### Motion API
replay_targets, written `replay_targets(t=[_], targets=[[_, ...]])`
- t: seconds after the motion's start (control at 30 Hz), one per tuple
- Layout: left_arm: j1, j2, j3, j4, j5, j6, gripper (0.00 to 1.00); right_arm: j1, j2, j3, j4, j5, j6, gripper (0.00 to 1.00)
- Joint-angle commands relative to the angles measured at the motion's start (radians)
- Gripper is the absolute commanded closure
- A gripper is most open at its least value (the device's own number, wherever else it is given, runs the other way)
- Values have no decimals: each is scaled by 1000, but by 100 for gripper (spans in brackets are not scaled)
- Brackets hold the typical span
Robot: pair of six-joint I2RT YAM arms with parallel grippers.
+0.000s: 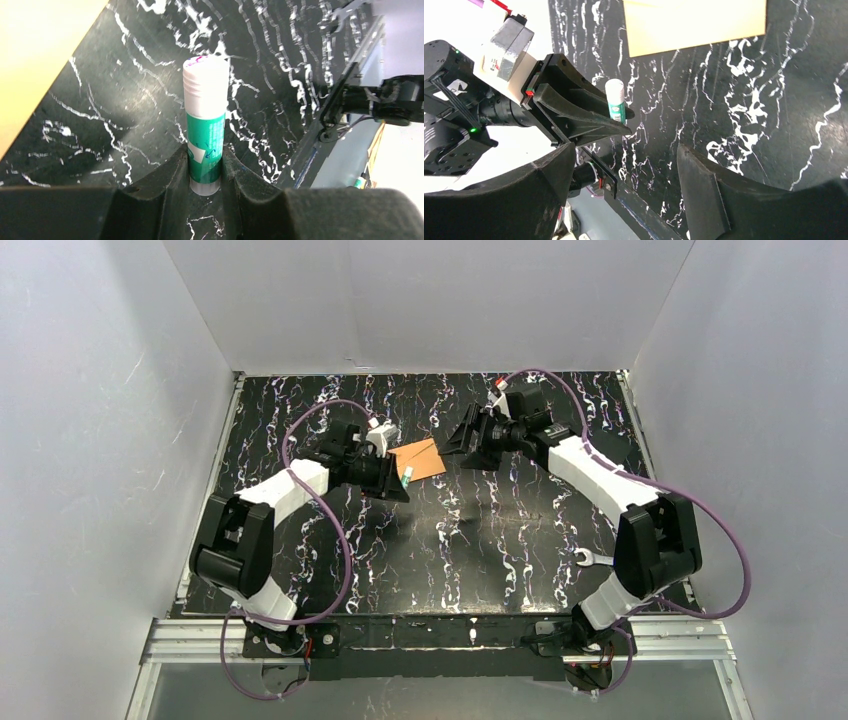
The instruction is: Place the letter into the envelope and seal it
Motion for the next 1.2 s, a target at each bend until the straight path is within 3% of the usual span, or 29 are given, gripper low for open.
replay_targets(t=[0.0, 0.13, 0.33, 0.6, 1.03, 1.17], targets=[[-38, 31, 41, -177, -157, -29, 94, 3, -45, -37, -38, 62, -22, 19], [-60, 98, 94, -242, -315, -128, 91, 1, -54, -55, -34, 64, -27, 19], [-124, 170, 178, -348, -479, -111, 81, -3, -75, -86, -38, 86, -24, 19], [-160, 259, 254, -461, -508, -84, 52, -7, -114, -130, -39, 109, -4, 19], [-160, 220, 280, -431, -433, -65, 42, -9, -171, -144, -128, 149, -36, 18], [-160, 75, 294, -471, -503, -142, 29, -9, -210, -137, -182, 220, -74, 18]])
